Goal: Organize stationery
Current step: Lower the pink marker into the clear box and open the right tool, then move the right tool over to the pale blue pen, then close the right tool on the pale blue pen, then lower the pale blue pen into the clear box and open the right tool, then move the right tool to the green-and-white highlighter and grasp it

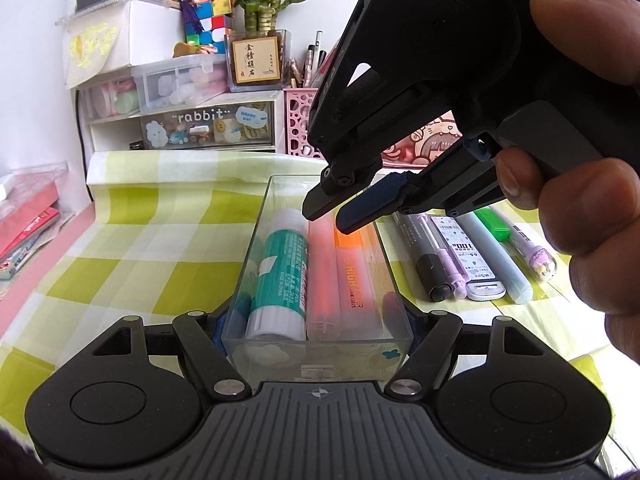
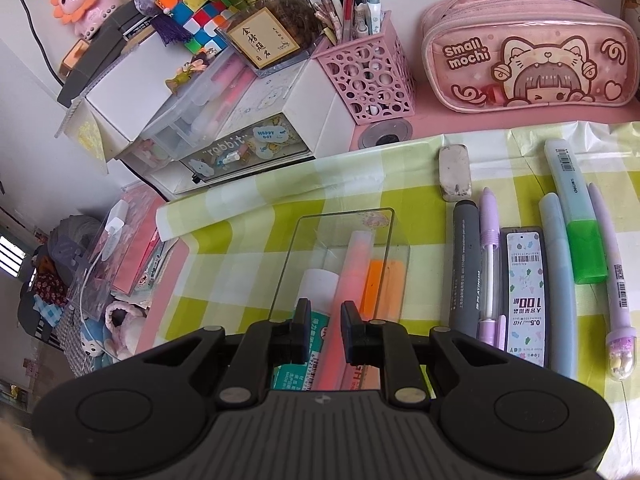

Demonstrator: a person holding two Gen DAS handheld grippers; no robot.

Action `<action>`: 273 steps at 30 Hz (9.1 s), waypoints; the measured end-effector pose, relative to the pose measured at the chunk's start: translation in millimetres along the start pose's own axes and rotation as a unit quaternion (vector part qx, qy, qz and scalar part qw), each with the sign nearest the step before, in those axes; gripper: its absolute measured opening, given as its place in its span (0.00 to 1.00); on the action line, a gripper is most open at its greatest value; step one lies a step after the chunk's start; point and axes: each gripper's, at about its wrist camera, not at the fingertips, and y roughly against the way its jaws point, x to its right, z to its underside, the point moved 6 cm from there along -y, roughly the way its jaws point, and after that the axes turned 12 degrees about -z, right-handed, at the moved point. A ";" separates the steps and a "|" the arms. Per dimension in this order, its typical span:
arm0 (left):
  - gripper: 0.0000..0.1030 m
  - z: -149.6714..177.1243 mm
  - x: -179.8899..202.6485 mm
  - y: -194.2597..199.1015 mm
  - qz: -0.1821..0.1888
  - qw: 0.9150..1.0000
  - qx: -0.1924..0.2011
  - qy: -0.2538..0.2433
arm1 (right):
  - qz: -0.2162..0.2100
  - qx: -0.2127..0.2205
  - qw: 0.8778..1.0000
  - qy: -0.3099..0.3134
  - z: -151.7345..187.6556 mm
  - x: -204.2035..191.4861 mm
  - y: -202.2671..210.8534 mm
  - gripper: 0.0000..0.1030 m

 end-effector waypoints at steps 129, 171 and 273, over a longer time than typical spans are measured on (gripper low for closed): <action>0.71 5.9 -1.7 -0.8 -0.007 1.000 -0.015 0.004 | -0.028 0.156 0.979 -0.132 23.6 96.1 90.6 0.09; 0.71 4.4 -0.7 -1.9 -0.008 1.000 -0.015 0.004 | -0.073 0.007 0.996 -0.060 20.6 -0.1 7.4 0.09; 0.71 3.0 1.1 -6.5 -0.006 1.000 -0.013 0.003 | 0.228 0.045 0.968 0.092 -45.7 105.1 41.5 0.12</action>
